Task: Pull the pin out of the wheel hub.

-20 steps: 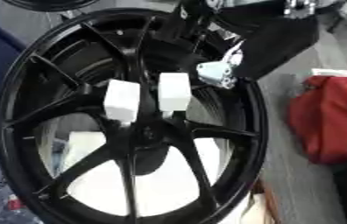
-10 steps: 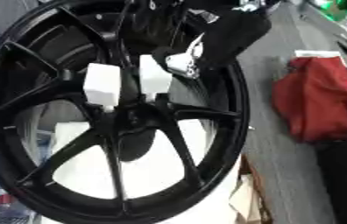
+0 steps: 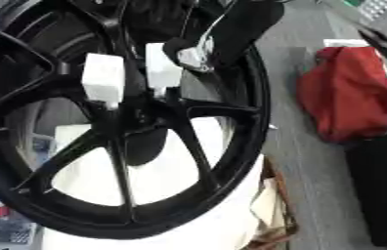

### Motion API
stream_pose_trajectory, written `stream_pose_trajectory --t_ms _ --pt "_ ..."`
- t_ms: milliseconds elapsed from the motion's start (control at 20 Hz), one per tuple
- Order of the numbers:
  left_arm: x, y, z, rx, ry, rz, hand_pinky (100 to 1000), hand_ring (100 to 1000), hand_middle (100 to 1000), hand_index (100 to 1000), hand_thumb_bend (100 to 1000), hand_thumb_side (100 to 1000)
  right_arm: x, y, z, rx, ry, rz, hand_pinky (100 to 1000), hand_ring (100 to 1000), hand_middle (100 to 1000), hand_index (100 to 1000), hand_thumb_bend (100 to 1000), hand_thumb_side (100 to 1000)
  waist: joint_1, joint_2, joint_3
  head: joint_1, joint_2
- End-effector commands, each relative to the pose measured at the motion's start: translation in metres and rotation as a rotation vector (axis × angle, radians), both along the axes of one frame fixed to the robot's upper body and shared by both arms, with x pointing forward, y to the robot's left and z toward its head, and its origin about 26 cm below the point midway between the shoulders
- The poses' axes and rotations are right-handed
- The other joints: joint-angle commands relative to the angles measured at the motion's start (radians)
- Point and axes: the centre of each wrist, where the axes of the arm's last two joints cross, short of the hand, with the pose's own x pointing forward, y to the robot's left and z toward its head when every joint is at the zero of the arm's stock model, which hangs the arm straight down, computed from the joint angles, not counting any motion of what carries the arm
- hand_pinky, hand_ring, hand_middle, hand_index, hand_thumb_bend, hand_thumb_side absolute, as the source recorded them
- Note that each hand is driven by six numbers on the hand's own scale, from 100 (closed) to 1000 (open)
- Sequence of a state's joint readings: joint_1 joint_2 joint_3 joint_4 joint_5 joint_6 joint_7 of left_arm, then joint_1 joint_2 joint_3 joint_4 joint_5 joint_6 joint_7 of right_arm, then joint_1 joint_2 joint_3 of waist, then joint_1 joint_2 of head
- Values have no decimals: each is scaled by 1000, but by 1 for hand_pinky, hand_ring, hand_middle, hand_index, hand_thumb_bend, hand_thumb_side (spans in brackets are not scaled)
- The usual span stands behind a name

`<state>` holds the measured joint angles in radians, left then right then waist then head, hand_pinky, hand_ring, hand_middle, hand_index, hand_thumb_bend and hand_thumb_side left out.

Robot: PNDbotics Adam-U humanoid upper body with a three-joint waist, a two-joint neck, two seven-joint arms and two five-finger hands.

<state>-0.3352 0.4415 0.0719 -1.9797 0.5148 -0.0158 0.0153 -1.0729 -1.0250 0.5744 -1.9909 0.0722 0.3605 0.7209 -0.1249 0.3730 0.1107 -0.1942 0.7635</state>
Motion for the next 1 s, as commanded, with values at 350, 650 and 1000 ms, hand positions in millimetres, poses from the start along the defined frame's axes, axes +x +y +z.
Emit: stream_pose_trajectory --t_ms 350,650,1000 --pt "-3 0 10 11 -30 -4 888 604 700 887 117 861 -4 1 4 3 27 25 923 881 857 975 100 360 5 -18 5 11 0" --pt "-3 0 11 6 -29 -6 887 605 700 886 119 859 -3 0 4 3 57 45 930 883 861 982 100 396 6 -20 1 16 6" --pt "-3 -1 10 -4 -25 -14 886 605 701 886 121 859 -1 -1 -3 -18 63 -2 941 894 863 1000 100 370 9 -27 -2 8 7"
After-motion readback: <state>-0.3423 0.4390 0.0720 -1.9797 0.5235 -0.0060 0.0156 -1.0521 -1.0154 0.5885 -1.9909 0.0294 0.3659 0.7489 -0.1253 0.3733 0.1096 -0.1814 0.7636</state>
